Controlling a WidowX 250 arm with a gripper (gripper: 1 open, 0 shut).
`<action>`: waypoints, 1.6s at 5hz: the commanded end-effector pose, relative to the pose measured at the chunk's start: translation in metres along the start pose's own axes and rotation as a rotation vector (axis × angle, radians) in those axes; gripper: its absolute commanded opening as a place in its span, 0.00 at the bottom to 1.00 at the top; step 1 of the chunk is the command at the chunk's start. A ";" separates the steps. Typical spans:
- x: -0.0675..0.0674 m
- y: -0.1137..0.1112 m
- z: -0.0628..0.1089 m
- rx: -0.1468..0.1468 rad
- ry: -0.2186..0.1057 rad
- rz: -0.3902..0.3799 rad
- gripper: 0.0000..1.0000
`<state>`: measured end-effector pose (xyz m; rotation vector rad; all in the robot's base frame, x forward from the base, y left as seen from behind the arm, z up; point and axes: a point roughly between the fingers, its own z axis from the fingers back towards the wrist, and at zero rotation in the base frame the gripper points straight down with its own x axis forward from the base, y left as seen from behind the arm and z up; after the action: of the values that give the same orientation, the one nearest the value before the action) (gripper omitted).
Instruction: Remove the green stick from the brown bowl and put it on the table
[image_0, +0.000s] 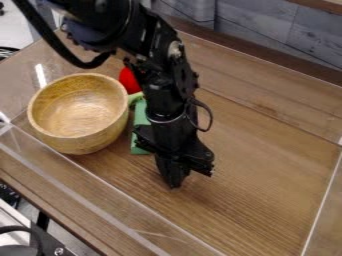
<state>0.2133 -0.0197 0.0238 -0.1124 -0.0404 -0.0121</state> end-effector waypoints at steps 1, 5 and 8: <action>0.014 -0.003 0.014 -0.003 -0.067 -0.001 0.00; 0.020 -0.024 0.022 -0.001 -0.051 0.069 1.00; 0.019 -0.037 0.015 0.019 -0.056 0.152 1.00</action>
<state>0.2262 -0.0536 0.0392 -0.0931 -0.0642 0.1454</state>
